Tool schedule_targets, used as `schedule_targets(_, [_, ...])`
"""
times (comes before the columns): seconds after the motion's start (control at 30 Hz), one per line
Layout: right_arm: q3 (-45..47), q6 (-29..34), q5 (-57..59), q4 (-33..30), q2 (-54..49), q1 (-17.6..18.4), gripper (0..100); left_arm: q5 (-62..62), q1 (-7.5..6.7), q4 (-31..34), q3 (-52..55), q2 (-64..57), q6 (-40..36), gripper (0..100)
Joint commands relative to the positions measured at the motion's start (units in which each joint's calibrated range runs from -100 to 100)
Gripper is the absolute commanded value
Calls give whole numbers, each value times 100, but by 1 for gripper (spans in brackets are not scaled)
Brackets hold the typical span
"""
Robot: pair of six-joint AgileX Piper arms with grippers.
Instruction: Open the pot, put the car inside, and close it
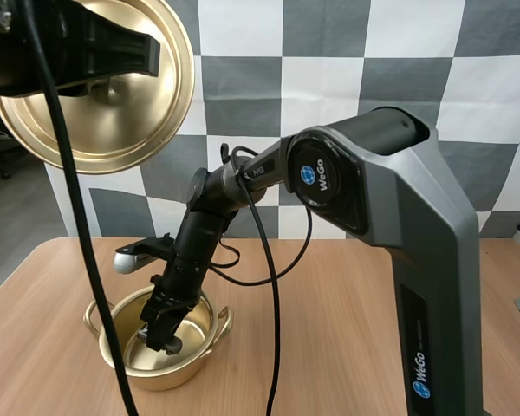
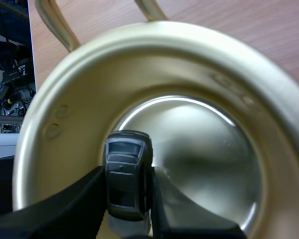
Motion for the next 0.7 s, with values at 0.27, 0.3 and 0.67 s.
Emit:
schedule_targets(0.27, [-14, 1, -80, -42, 75, 2, 0, 0, 1, 1, -5, -1, 3, 0])
schedule_targets(0.3, [-14, 1, -97, -42, 77, 2, 0, 0, 1, 1, -5, -1, 3, 0])
schedule_targets(0.67, [-14, 34, -98, 57, 77, 2, 18, 0, 1, 1, -5, -1, 3, 0])
